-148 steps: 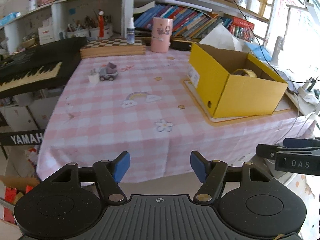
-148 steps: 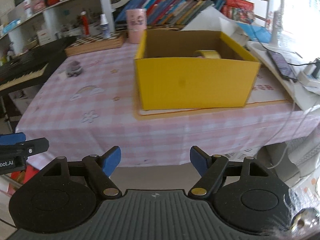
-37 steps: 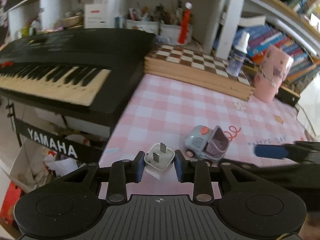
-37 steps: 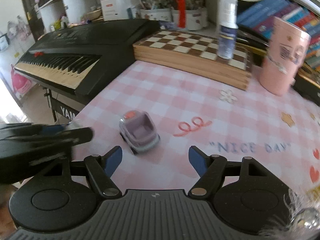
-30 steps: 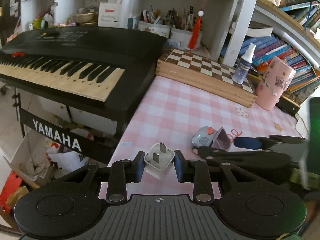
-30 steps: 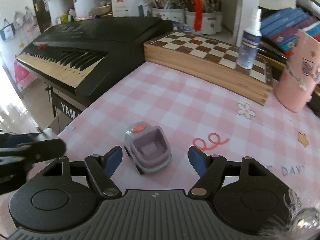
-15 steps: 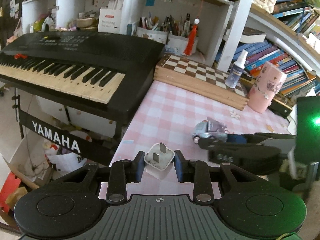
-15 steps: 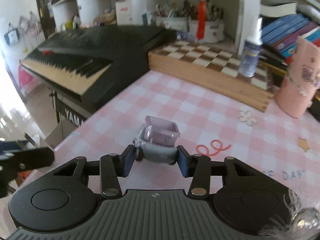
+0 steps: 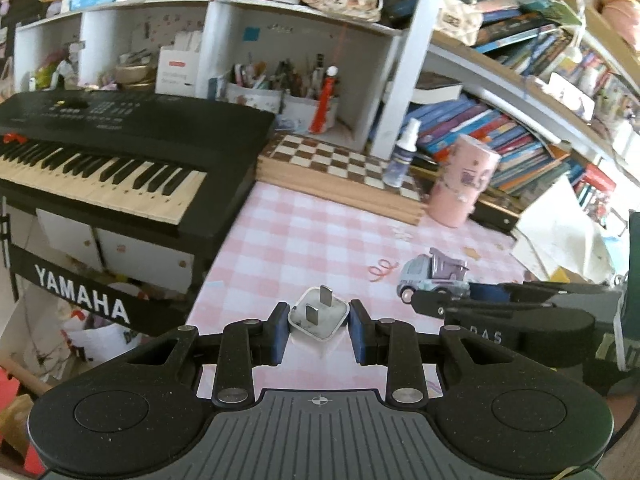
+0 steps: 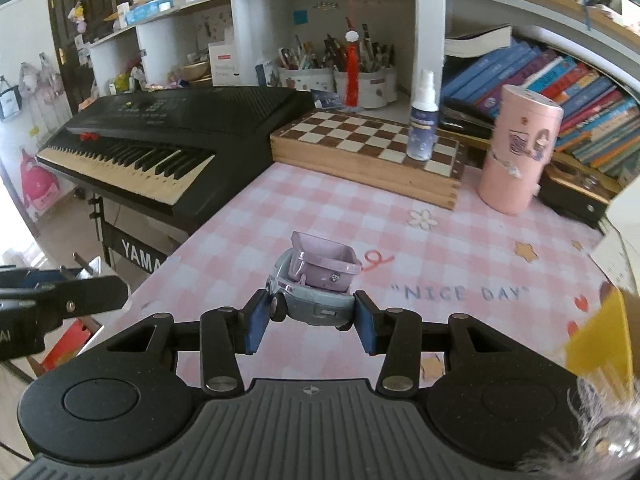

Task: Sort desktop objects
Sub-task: 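Lift the white plug and toy car and carry them to the yellow box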

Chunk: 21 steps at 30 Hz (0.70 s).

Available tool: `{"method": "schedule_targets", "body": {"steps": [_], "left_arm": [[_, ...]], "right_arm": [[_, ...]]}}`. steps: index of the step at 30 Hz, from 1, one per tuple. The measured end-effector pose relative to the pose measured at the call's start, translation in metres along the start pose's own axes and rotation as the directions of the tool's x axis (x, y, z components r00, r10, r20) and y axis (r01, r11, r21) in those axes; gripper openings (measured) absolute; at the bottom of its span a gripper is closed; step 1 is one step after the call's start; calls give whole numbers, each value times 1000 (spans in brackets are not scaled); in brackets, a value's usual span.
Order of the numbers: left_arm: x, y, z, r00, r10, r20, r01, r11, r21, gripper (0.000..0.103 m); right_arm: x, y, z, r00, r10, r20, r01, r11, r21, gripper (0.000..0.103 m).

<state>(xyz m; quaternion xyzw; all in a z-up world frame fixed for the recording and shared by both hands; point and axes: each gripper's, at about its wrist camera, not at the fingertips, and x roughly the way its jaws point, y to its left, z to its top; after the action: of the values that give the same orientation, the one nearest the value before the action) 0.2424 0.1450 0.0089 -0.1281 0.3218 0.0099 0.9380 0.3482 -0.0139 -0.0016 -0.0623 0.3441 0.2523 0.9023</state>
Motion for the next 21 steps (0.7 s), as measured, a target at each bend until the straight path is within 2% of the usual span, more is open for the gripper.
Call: {"method": "schedule_targets", "body": {"steps": [9,15,21], "left_arm": [[-46,-17,-14,997,-72,37,69,994,82,30],[-75,-18,-29,993,-111,45,106,989,99,30],[-97,-11,-52,992,-127,20,124,988,97,30]], "right_arm": [[-65,2,-29,999,-27,31,26,998,60,42],[-102,13,-54,999,-42,34,38,993,111,42],[-128,33,-83,998,-54,19,51,989,136,42]]}}
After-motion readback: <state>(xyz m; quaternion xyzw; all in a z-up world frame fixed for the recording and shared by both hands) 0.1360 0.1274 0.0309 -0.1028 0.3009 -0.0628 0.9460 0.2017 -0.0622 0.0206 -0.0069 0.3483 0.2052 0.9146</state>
